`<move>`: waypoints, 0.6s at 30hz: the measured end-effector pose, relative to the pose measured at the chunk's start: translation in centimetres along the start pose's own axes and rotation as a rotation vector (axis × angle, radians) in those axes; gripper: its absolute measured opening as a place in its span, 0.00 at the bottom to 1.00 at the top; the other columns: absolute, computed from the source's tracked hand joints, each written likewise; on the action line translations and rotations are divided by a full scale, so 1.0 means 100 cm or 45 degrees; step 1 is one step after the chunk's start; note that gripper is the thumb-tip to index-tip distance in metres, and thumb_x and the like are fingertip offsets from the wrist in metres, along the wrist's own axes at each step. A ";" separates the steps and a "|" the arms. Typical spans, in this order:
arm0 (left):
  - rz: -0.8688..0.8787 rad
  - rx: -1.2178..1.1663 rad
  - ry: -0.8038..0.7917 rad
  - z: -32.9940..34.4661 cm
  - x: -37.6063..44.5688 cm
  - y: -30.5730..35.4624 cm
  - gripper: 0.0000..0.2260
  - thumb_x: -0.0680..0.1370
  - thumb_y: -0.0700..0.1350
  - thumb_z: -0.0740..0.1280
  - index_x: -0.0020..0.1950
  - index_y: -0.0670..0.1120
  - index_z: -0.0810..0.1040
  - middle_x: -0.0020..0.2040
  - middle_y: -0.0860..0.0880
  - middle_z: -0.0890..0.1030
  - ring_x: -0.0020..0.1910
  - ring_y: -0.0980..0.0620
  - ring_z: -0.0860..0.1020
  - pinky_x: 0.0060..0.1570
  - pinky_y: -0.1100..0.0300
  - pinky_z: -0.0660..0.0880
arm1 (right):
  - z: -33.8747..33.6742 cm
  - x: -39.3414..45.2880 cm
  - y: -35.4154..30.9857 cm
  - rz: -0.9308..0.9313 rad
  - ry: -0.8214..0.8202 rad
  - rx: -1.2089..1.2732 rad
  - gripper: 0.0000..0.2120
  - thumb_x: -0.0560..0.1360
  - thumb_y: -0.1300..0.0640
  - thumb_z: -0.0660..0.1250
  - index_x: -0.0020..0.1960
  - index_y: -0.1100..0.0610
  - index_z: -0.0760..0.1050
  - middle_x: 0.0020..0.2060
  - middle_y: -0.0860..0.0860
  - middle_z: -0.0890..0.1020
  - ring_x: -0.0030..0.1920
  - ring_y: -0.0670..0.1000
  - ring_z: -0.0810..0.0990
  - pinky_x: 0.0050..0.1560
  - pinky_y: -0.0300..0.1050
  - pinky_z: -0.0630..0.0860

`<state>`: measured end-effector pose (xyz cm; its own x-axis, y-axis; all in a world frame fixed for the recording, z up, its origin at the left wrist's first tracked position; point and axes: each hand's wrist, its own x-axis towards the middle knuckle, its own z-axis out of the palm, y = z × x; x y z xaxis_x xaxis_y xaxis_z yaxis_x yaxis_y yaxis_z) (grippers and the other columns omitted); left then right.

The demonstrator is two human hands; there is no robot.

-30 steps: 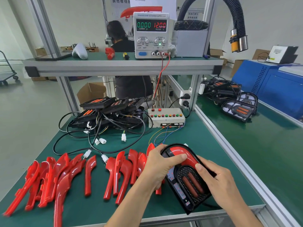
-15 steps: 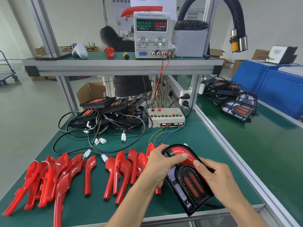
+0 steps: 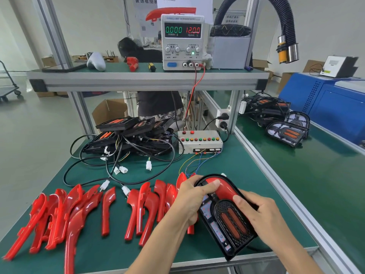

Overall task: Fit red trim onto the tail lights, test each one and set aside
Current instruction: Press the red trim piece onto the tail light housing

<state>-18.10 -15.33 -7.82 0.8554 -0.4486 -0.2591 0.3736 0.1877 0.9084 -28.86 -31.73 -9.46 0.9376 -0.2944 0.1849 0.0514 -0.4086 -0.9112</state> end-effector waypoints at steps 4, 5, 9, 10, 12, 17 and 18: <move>-0.064 0.087 0.036 0.004 0.002 -0.001 0.15 0.74 0.43 0.77 0.56 0.37 0.81 0.48 0.37 0.86 0.41 0.44 0.85 0.45 0.51 0.83 | 0.002 0.001 0.002 0.051 -0.018 -0.016 0.10 0.76 0.39 0.65 0.54 0.31 0.83 0.45 0.39 0.88 0.47 0.40 0.86 0.46 0.30 0.78; -0.086 0.099 0.027 0.004 0.003 0.000 0.16 0.75 0.46 0.77 0.56 0.38 0.81 0.48 0.39 0.87 0.42 0.44 0.85 0.48 0.51 0.83 | 0.002 0.002 0.003 0.066 -0.009 -0.006 0.09 0.76 0.39 0.65 0.52 0.31 0.83 0.44 0.39 0.88 0.46 0.40 0.86 0.45 0.29 0.77; -0.099 0.190 0.026 0.000 -0.003 0.008 0.23 0.78 0.57 0.72 0.68 0.46 0.76 0.61 0.46 0.82 0.59 0.47 0.81 0.67 0.44 0.74 | 0.002 0.004 0.008 0.148 0.176 0.085 0.09 0.77 0.41 0.67 0.44 0.34 0.85 0.40 0.40 0.88 0.40 0.36 0.85 0.38 0.24 0.73; -0.007 0.275 0.059 -0.004 -0.011 0.009 0.22 0.78 0.56 0.72 0.68 0.49 0.75 0.62 0.48 0.81 0.61 0.50 0.79 0.68 0.46 0.74 | 0.001 0.004 0.010 0.181 0.238 0.115 0.09 0.77 0.43 0.68 0.42 0.35 0.86 0.39 0.40 0.88 0.39 0.35 0.84 0.37 0.24 0.73; 0.218 0.417 0.113 -0.019 -0.029 0.007 0.09 0.80 0.50 0.71 0.59 0.52 0.81 0.54 0.49 0.85 0.54 0.53 0.82 0.60 0.52 0.79 | -0.001 0.006 0.014 0.274 0.317 0.179 0.10 0.78 0.46 0.69 0.40 0.38 0.87 0.39 0.41 0.88 0.38 0.37 0.85 0.36 0.30 0.76; 0.492 0.916 0.725 -0.106 -0.067 0.010 0.08 0.78 0.45 0.69 0.38 0.52 0.81 0.33 0.55 0.83 0.34 0.58 0.80 0.38 0.63 0.75 | -0.001 0.006 0.020 0.431 0.364 0.123 0.08 0.78 0.44 0.70 0.42 0.45 0.84 0.32 0.36 0.85 0.33 0.36 0.83 0.39 0.38 0.72; 0.500 1.075 0.916 -0.128 -0.072 0.015 0.08 0.78 0.45 0.70 0.38 0.52 0.80 0.33 0.56 0.82 0.35 0.59 0.79 0.38 0.64 0.73 | 0.001 0.005 0.021 0.436 0.378 0.113 0.07 0.78 0.44 0.70 0.43 0.44 0.83 0.31 0.35 0.84 0.34 0.36 0.83 0.39 0.38 0.72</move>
<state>-19.12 -0.65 -8.75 0.9655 0.1584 0.2067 -0.0857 -0.5563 0.8266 -28.24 -32.66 -11.30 0.7672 -0.6397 -0.0464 -0.2023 -0.1728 -0.9639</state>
